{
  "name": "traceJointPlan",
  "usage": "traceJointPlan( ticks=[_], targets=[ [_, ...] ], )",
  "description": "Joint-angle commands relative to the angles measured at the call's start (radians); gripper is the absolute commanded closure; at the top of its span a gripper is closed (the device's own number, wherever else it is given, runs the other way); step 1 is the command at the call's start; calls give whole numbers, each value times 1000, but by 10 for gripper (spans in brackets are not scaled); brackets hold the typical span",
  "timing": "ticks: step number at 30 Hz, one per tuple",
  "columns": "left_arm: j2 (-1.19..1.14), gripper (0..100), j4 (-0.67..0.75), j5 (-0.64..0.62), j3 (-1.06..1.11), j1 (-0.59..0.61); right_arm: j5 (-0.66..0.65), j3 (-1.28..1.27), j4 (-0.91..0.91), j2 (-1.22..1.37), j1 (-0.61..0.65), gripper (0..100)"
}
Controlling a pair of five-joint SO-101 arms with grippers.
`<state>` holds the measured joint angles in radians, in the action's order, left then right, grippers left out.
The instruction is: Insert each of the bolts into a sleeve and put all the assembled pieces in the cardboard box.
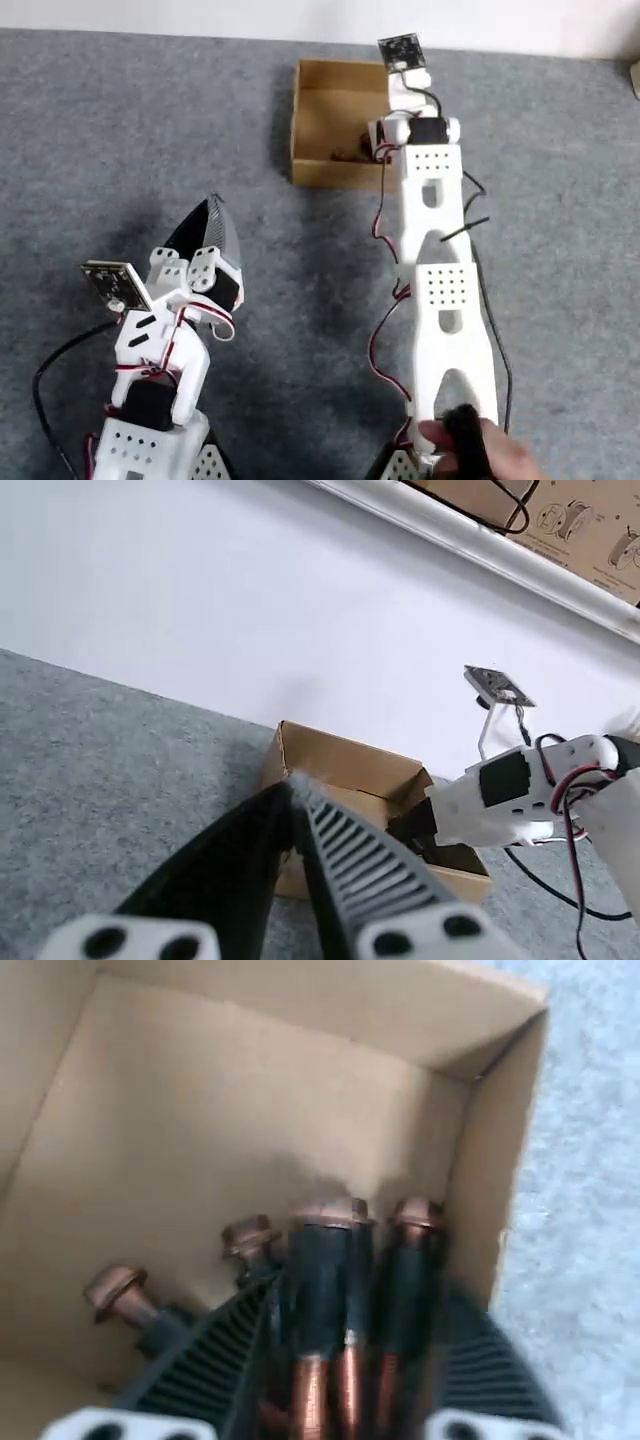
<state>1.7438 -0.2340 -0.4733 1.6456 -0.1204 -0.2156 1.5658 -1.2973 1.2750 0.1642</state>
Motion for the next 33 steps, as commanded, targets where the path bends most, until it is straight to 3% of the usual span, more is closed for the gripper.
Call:
traceJointPlan(
  ticks=[1, 5, 17, 24, 28, 33],
  targets=[
    [-2, 993, 14, 9, -10, -19, -9, 102, -68, -30, -13, 618],
    [-2, 993, 14, 11, -8, -21, -5, 239, -143, -65, -5, 635],
    [-2, 993, 14, 12, -7, -21, 25, 220, -453, -424, 24, 635],
    [-2, 993, -52, 71, -16, -65, 121, 200, -470, -691, 13, 635],
    [-2, 993, -61, 130, -16, -87, 161, 53, -472, -926, 19, 635],
    [7, 993, -60, 140, -18, -87, 166, -378, -470, -1362, 54, 635]
  ],
)
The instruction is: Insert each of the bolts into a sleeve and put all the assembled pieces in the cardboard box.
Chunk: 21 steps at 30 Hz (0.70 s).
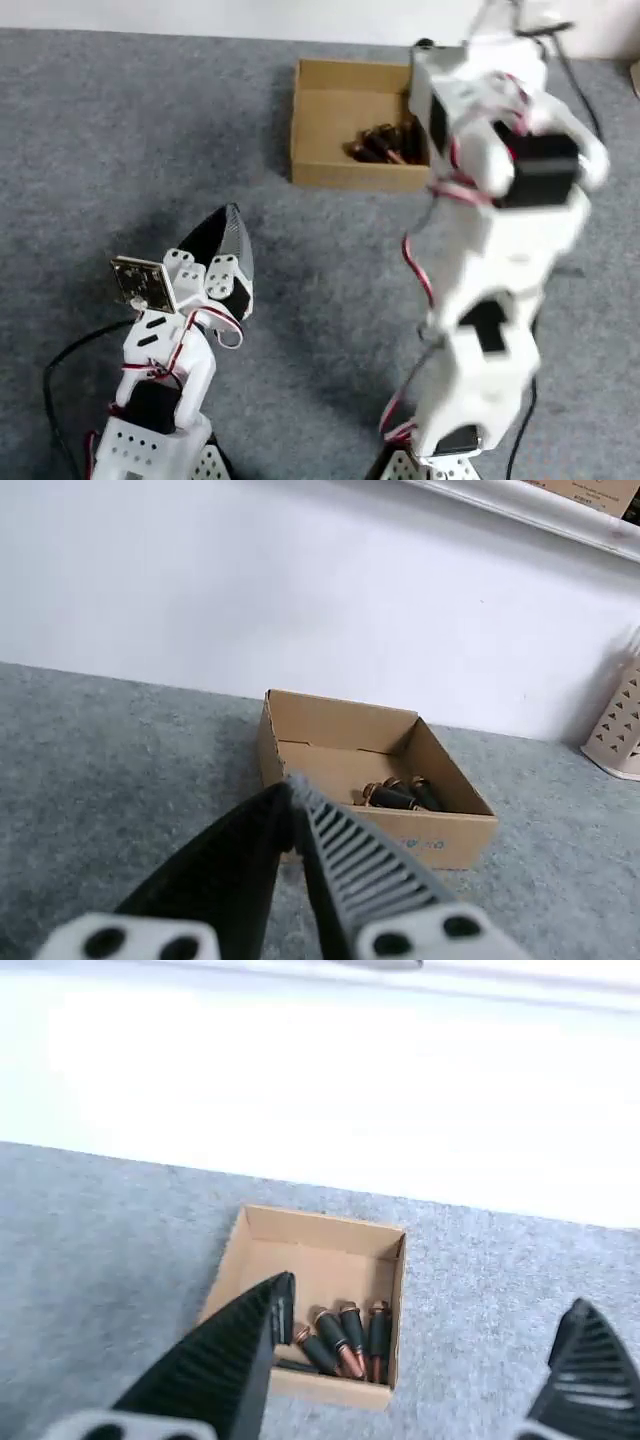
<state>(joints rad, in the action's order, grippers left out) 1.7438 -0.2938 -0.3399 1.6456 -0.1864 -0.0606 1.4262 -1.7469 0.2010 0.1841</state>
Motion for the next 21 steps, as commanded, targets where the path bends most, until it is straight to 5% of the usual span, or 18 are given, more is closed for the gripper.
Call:
traceJointPlan(
  ticks=[1, 5, 15, 21],
  targets=[
    [8, 993, -2, 6, -18, -21, 11, -341, -21, -386, 50, 635],
    [8, 993, -34, 6, -62, -13, 14, -762, -18, -780, 90, 635],
    [10, 993, -842, 8, -340, 120, 81, -1598, 142, -1629, 88, 635],
    [10, 994, -1000, 37, -351, 140, 81, -1974, 217, -1883, 88, 635]
  ],
)
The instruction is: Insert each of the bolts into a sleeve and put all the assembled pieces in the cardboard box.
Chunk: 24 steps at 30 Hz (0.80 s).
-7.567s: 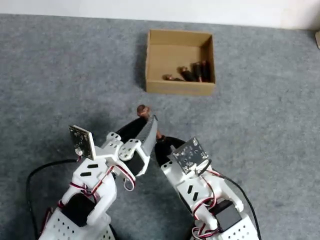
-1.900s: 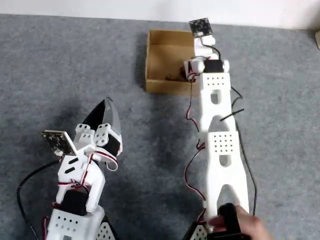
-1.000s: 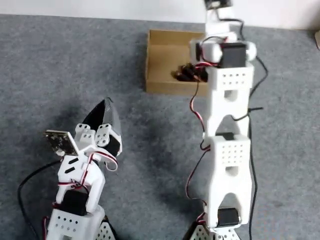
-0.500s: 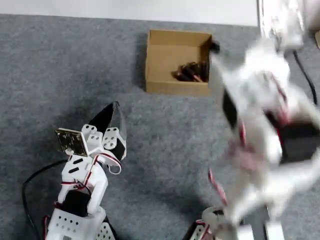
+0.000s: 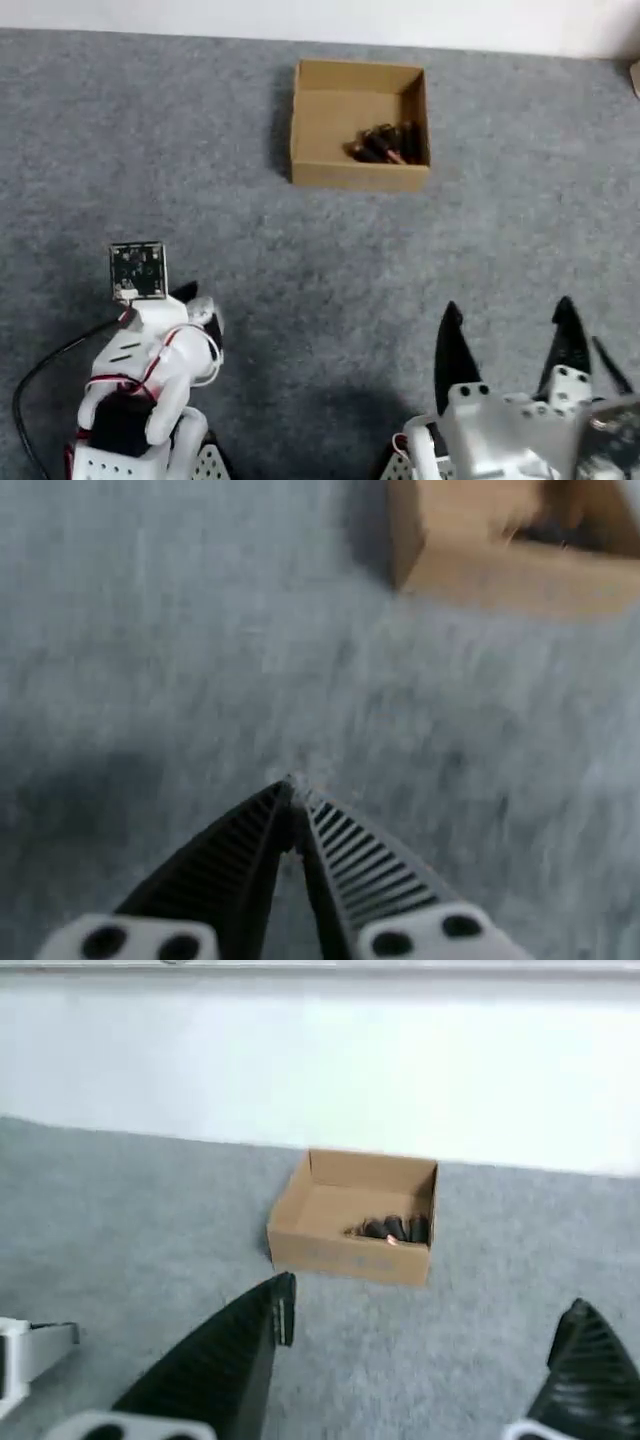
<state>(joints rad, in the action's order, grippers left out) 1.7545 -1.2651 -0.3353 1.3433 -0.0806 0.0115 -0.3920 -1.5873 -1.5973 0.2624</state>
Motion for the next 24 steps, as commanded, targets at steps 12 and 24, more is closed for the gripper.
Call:
traceJointPlan(
  ticks=[12, 24],
  targets=[
    [73, 994, -32, 287, 162, 156, 9, -601, 156, -240, 8, 635],
    [71, 994, -32, 287, 274, 159, 8, -908, 478, -240, -209, 635]
  ],
)
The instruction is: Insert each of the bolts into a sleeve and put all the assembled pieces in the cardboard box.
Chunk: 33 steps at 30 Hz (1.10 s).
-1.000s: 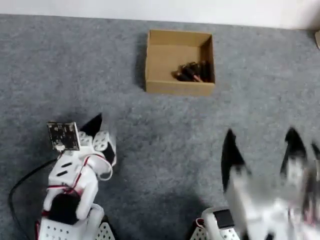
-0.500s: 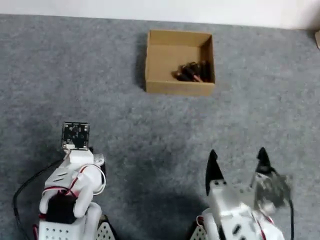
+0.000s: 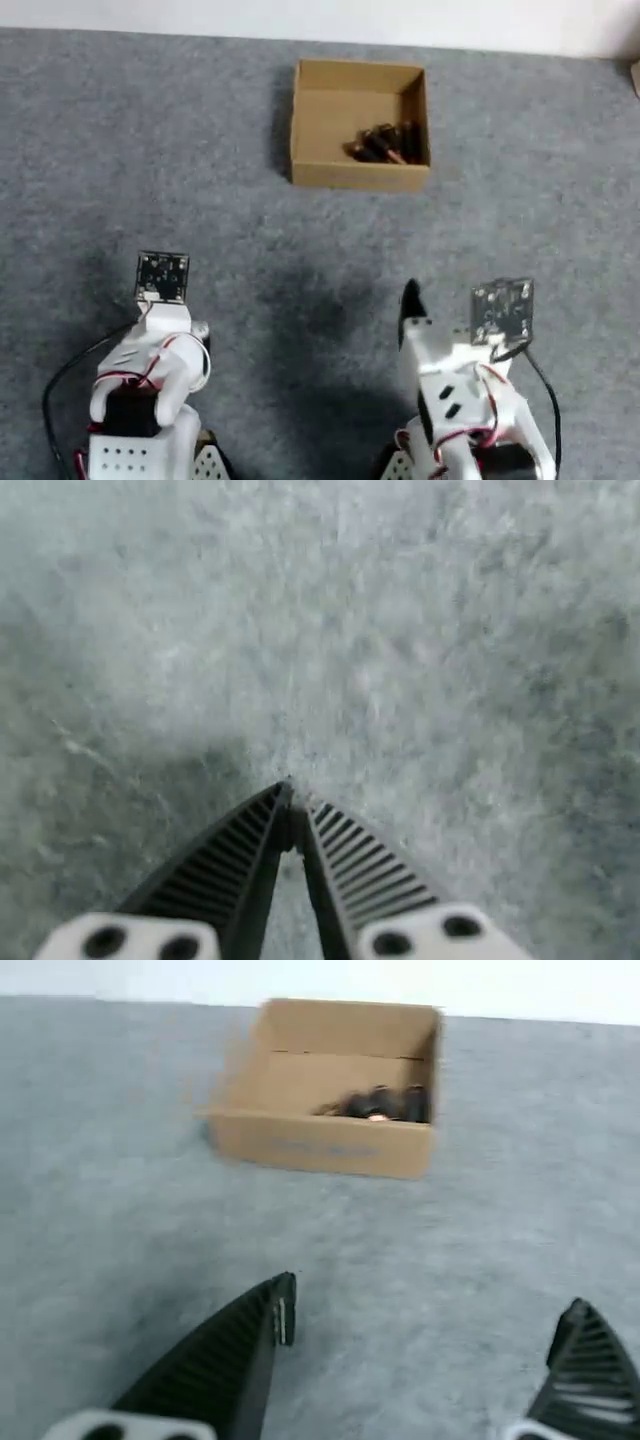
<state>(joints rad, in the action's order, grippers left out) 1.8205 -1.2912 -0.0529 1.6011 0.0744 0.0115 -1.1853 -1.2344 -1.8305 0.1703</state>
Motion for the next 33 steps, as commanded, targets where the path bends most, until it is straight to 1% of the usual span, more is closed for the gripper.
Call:
traceJointPlan(
  ticks=[1, 4, 6, 8, 11, 15, 18, 22, 24, 29, 33],
  targets=[
    [5, 994, -6, 6, 19, 4, 8, -189, 180, -7, -159, 635],
    [5, 994, -6, 6, 27, 4, 9, -410, 334, -7, -260, 635],
    [5, 994, -3, 6, 30, 2, 9, -530, 401, -7, -278, 635],
    [5, 994, -6, 6, 31, 2, 11, -633, 415, -7, -275, 635],
    [5, 994, -8, 8, 31, 2, 15, -634, 361, -5, -275, 635],
    [5, 994, -15, 80, 59, -5, 15, -622, 283, -5, -275, 635],
    [-1, 994, -28, 133, 96, -62, 9, -621, 160, -5, -275, 635],
    [-1, 994, -28, 158, 94, -71, 9, -621, -15, -5, -282, 635],
    [-1, 994, -28, 158, 94, -64, 9, -621, -12, -5, -285, 635],
    [-1, 993, -28, 158, 94, 31, 11, -619, -15, -5, -331, 635],
    [-1, 993, -28, 158, 94, 48, 11, -619, -15, -5, -331, 635]
  ],
)
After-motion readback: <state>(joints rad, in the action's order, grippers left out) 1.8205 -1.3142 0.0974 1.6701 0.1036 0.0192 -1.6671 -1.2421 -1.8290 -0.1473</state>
